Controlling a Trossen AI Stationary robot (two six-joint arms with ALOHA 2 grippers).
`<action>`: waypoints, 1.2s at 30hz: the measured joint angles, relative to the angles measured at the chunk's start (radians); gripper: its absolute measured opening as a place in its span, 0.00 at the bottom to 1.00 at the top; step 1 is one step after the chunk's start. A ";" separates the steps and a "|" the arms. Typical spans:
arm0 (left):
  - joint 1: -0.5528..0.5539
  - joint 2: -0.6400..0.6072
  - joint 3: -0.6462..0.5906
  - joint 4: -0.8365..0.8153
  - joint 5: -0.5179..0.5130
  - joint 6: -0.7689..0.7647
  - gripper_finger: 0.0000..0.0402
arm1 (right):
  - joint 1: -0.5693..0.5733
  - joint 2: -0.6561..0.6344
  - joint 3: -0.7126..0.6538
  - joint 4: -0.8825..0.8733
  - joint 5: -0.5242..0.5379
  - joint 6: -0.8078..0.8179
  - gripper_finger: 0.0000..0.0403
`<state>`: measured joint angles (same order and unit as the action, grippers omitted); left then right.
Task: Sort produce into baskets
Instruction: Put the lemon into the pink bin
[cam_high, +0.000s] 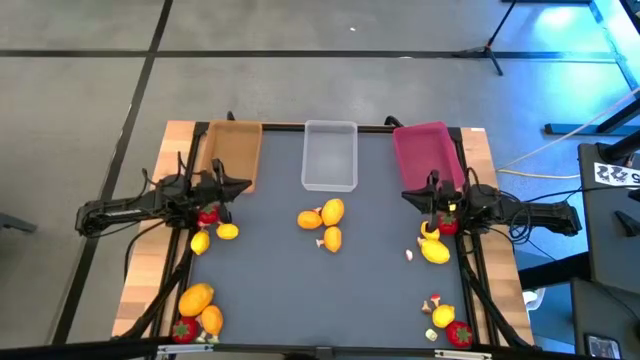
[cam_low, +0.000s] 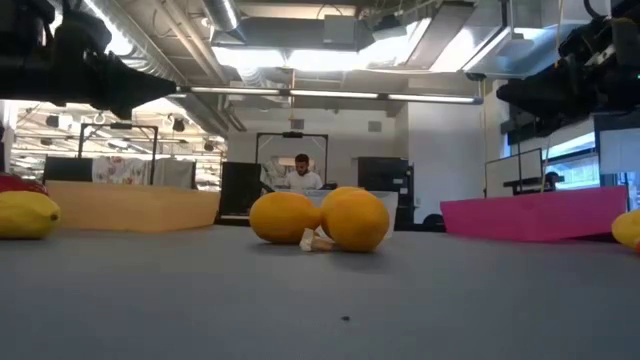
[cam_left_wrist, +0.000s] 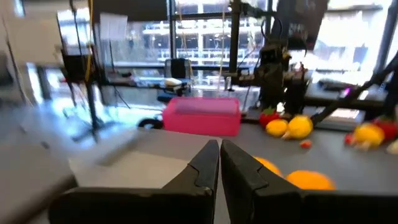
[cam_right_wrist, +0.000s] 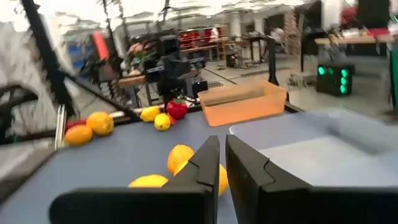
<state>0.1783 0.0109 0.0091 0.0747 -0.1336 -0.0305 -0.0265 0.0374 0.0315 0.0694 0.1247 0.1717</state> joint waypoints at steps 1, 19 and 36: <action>0.000 0.000 0.000 0.002 0.000 -0.043 0.04 | 0.000 0.000 0.000 0.013 0.003 0.026 0.08; 0.000 0.000 0.000 0.029 -0.008 -0.129 0.04 | 0.000 0.136 0.003 0.273 0.171 0.013 0.08; -0.005 0.162 0.000 0.282 -0.085 -0.209 0.04 | 0.000 0.615 0.143 0.453 0.169 -0.210 0.08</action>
<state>0.1732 0.1730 0.0090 0.3565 -0.2189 -0.2396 -0.0263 0.6526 0.1748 0.5221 0.2939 -0.0386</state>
